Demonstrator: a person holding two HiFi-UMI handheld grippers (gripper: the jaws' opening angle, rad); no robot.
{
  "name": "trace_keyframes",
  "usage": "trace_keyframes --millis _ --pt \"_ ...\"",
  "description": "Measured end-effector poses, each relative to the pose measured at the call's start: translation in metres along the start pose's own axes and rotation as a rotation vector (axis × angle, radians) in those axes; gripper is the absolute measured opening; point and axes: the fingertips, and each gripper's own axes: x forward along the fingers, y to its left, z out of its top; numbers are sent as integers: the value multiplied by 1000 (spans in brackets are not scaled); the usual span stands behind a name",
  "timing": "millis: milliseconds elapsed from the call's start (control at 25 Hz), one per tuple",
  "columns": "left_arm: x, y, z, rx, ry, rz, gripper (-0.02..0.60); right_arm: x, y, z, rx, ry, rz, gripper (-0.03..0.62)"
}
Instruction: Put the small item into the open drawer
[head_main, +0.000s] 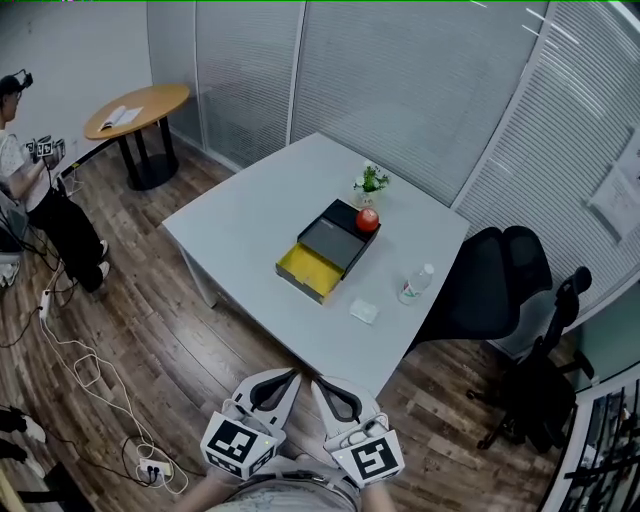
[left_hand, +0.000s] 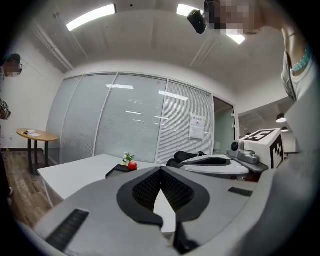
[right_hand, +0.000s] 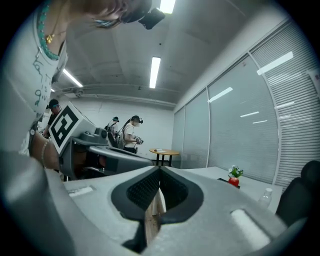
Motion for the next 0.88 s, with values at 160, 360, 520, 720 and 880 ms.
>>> trace_keyframes --millis 160,360,520,720,880 --pt "21 31 5 -3 16 -45 -3 32 -17 -1 0 14 -34 3" --pt "38 61 11 -6 27 -90 -3 66 -34 0 -5 28 -76 3" --pt "45 85 16 2 33 -111 -3 87 -41 4 -3 19 -109 3" --pt "44 106 17 9 36 -139 -3 108 -39 0 12 23 -137 3" --pt "41 120 14 -4 44 -150 -3 122 -36 -5 15 36 -150 3"
